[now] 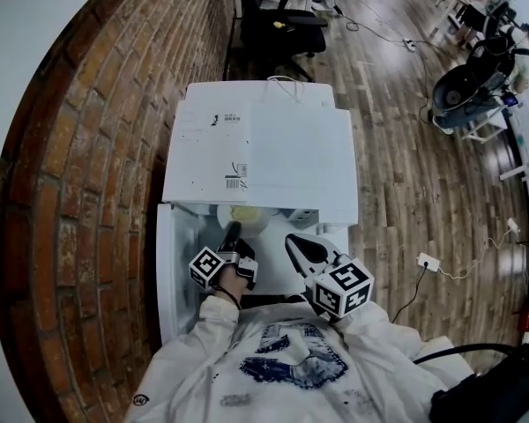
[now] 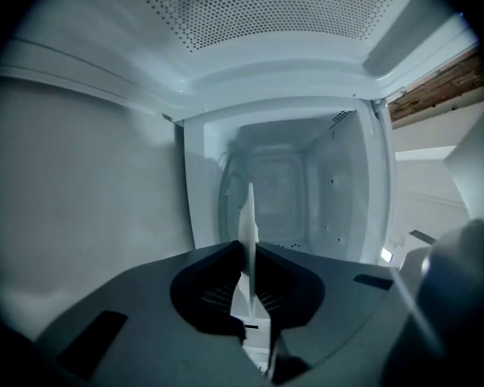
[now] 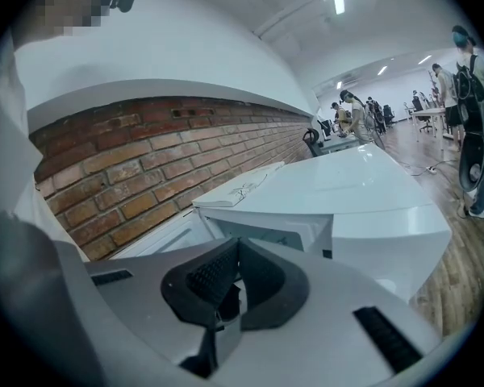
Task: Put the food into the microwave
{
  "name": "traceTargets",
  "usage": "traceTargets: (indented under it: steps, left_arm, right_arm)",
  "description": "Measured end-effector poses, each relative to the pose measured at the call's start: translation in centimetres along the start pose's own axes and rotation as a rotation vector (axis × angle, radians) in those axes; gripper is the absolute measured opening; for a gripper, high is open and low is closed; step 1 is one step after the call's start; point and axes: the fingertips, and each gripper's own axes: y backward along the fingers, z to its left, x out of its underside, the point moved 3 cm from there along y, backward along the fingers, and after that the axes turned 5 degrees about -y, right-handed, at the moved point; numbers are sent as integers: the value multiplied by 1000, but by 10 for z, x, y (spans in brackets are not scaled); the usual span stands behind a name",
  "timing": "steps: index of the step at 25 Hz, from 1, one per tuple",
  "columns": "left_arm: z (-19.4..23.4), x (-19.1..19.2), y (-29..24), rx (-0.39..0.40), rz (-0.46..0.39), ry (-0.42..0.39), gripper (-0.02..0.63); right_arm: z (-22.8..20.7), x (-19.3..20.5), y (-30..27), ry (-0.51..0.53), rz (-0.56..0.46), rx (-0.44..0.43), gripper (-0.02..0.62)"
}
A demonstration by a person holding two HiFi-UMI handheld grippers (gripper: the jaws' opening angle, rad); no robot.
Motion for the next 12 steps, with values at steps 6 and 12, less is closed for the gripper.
traceTargets:
  steps: [6, 12]
  left_arm:
    - [6, -5, -12, -16, -1, 9, 25]
    - [9, -9, -20, -42, -8, 15, 25]
  right_arm:
    - [0, 0, -4, 1, 4, 7, 14]
    - [-3, -1, -3, -5, 2, 19, 14]
